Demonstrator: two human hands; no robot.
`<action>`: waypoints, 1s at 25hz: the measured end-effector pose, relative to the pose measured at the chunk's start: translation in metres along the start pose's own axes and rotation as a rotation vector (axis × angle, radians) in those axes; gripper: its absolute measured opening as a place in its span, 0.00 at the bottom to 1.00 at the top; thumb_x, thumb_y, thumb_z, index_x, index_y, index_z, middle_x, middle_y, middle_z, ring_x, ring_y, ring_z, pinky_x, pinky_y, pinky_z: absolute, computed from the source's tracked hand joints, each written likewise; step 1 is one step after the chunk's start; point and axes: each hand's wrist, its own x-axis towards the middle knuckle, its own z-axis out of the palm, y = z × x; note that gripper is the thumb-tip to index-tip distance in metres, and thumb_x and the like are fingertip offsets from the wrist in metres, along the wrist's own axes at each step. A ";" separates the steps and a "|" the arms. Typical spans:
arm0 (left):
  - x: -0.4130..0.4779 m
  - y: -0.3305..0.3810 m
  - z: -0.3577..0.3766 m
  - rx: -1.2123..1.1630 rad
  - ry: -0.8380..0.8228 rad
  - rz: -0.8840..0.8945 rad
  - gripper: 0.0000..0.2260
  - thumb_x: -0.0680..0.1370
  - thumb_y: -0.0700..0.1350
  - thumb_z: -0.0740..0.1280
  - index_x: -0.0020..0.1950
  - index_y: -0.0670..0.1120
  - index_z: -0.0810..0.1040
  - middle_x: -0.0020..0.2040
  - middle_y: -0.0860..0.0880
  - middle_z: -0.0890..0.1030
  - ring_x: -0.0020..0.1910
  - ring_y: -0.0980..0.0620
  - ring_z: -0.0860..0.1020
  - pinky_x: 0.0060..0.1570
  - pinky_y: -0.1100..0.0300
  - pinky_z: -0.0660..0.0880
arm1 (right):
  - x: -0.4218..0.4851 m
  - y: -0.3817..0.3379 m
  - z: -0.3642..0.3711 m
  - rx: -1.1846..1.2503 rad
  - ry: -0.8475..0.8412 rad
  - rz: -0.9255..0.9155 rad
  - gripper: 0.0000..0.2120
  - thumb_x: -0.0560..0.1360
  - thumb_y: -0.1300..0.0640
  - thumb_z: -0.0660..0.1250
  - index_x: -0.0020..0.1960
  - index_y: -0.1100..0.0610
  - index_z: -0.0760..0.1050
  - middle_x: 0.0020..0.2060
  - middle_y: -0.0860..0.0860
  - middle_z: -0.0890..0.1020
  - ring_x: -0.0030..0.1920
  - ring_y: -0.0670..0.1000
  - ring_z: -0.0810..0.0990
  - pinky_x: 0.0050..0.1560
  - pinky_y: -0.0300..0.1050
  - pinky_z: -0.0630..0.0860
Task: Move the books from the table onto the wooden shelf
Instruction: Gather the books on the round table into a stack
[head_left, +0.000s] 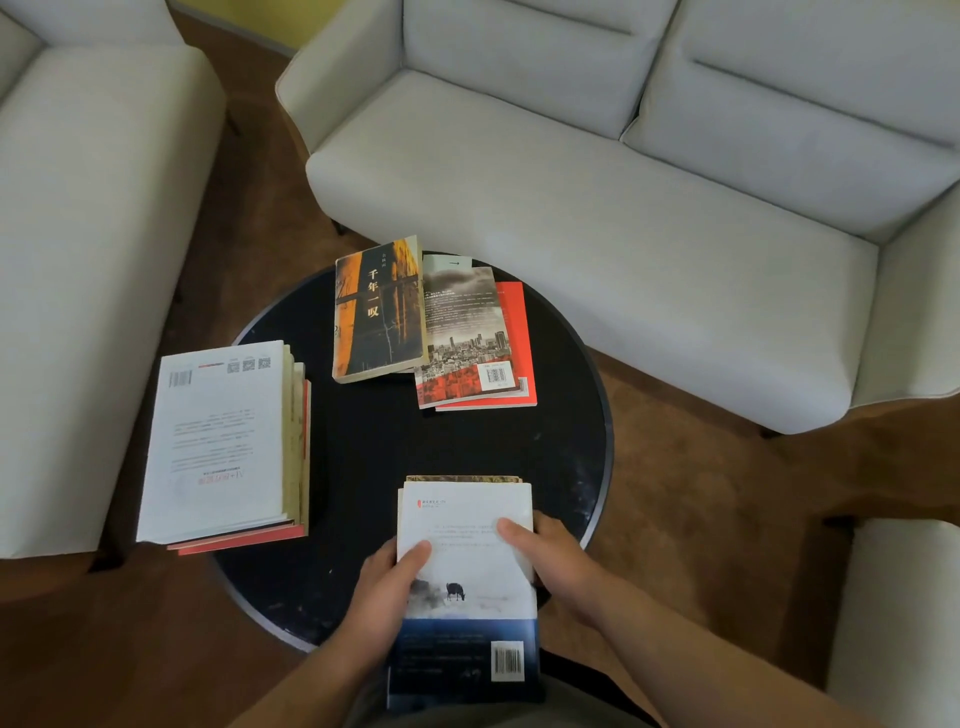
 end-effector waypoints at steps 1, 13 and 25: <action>0.000 0.001 -0.001 0.010 0.005 0.000 0.11 0.83 0.50 0.64 0.64 0.51 0.77 0.58 0.50 0.85 0.55 0.49 0.83 0.52 0.55 0.79 | -0.004 -0.003 0.000 0.020 -0.012 0.004 0.25 0.79 0.39 0.65 0.72 0.47 0.71 0.65 0.46 0.81 0.63 0.49 0.81 0.67 0.55 0.78; -0.011 0.008 -0.007 -0.261 -0.075 -0.288 0.21 0.78 0.57 0.69 0.62 0.43 0.79 0.53 0.39 0.87 0.53 0.37 0.85 0.62 0.40 0.78 | -0.008 0.023 0.007 0.305 -0.046 0.146 0.49 0.54 0.30 0.79 0.69 0.52 0.73 0.59 0.50 0.87 0.61 0.55 0.84 0.64 0.56 0.78; -0.043 0.070 -0.053 -0.401 -0.021 0.000 0.22 0.77 0.55 0.70 0.63 0.42 0.78 0.53 0.36 0.86 0.53 0.31 0.84 0.59 0.37 0.79 | -0.008 -0.071 0.039 0.362 -0.015 -0.131 0.48 0.58 0.32 0.77 0.71 0.55 0.70 0.57 0.56 0.87 0.57 0.59 0.87 0.65 0.63 0.77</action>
